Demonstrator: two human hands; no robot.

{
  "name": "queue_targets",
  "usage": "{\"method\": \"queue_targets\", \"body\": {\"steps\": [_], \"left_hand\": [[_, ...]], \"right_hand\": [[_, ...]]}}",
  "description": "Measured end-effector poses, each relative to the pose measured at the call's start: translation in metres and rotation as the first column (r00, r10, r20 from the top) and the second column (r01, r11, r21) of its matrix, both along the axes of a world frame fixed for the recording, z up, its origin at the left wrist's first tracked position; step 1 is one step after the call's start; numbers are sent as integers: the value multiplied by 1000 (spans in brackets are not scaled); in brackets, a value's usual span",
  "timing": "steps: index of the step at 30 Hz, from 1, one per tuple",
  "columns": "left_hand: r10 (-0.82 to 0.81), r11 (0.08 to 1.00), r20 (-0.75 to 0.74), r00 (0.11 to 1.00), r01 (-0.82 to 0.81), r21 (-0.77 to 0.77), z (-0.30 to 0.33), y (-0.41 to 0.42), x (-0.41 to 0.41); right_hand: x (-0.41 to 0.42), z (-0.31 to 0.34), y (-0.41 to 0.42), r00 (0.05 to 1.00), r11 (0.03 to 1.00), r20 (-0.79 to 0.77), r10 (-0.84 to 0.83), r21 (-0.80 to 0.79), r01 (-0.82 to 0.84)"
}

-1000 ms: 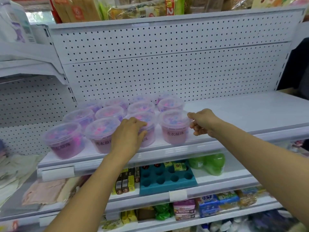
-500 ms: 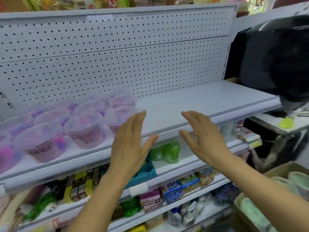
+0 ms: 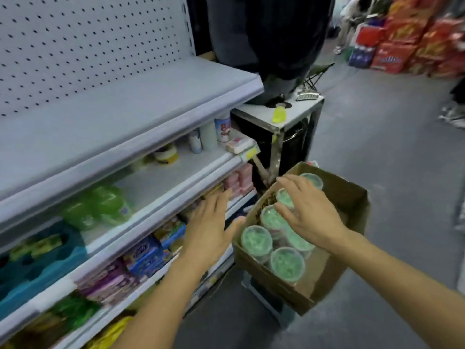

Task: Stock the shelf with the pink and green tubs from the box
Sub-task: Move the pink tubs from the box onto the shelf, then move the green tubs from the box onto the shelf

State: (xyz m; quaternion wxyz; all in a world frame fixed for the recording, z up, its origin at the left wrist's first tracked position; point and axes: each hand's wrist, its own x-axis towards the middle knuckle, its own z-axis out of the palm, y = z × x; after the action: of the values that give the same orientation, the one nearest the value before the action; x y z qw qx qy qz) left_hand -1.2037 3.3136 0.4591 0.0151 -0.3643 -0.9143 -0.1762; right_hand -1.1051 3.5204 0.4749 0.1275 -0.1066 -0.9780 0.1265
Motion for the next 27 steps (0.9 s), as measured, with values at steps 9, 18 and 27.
{"method": "queue_targets", "body": {"steps": [9,18,27], "left_hand": [[-88,960,325,942,167,-223,-124,97,-10],[-134,842,348,928,292,-453,-242,144,-54],[-235,601,214,948,315,-734,-286,165,-78]], "right_hand": [[37,-122,91,904,953,395,-166,-173,250],[9,-258,75,658,728,739,-144,-371,577],[7,-310,69,684,392,682,-259,-573,720]]}}
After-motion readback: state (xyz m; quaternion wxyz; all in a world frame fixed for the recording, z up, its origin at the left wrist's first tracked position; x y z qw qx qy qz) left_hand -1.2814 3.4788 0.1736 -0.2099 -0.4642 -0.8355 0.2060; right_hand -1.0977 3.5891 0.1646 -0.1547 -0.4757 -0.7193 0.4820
